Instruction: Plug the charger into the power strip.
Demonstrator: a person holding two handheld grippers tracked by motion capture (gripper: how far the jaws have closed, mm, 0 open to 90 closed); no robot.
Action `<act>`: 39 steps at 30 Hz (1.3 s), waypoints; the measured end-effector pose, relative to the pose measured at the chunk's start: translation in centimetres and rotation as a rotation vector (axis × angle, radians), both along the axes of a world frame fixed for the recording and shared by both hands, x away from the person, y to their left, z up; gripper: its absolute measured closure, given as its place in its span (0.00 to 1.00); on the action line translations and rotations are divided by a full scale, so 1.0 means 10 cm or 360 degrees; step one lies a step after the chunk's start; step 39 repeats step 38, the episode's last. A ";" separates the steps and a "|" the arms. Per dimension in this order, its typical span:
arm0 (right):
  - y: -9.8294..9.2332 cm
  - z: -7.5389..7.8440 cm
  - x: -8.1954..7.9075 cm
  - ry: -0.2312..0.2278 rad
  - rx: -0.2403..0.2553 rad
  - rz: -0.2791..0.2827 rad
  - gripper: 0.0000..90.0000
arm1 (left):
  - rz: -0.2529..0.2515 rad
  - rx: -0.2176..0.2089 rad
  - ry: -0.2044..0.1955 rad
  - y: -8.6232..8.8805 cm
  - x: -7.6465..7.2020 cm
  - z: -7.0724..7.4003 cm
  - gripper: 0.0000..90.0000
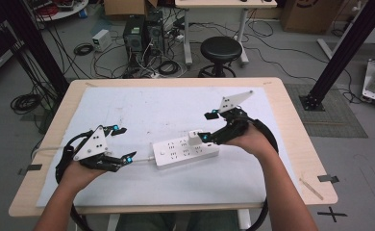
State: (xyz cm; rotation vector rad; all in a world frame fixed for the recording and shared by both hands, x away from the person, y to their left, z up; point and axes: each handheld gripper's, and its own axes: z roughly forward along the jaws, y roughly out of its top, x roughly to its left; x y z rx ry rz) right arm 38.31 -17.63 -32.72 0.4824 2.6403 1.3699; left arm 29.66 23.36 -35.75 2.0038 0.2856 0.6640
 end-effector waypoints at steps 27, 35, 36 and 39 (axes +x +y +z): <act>-0.56 -0.36 -0.36 -0.0022 0.0212 -0.0319 0.21 | 0.0037 -0.0077 0.0127 0.14 0.06 -0.13 0.26; -0.55 -0.34 -0.32 -0.0021 0.0206 -0.0323 0.21 | 0.0051 -0.0071 0.0141 0.15 0.09 -0.16 0.26; -0.55 -0.34 -0.32 -0.0021 0.0201 -0.0321 0.21 | 0.0050 -0.0077 0.0147 0.15 0.10 -0.17 0.26; -0.56 -0.33 -0.31 -0.0016 0.0204 -0.0322 0.21 | 0.0056 -0.0071 0.0149 0.15 0.11 -0.17 0.26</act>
